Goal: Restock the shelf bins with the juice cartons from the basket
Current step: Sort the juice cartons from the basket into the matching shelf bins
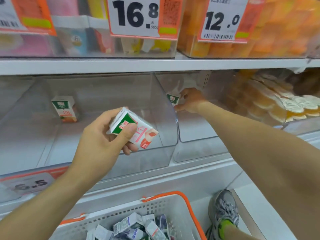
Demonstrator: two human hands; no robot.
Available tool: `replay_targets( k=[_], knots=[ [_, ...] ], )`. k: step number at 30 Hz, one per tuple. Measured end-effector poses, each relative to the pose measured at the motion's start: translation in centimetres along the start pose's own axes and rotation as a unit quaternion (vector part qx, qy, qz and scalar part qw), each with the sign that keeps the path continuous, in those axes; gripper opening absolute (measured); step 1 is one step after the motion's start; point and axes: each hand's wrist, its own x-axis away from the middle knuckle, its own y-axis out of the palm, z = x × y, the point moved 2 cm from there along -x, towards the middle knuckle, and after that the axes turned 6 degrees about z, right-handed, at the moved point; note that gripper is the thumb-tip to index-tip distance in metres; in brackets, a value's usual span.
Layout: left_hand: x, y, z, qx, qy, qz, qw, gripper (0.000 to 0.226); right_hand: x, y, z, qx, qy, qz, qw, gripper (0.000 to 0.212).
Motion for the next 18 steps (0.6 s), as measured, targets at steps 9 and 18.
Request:
replay_targets(
  k=[9, 18],
  knots=[
    [-0.3, 0.0, -0.4, 0.035, -0.029, -0.012, 0.999, 0.035, -0.7, 1.4, -1.7, -0.074, 0.002, 0.029, 0.997, 0.052],
    [-0.3, -0.2, -0.6, 0.086, -0.043, 0.02, 0.995, 0.029, -0.3, 1.6, -3.5, -0.044, 0.004, 0.016, 0.999, 0.029]
  ],
)
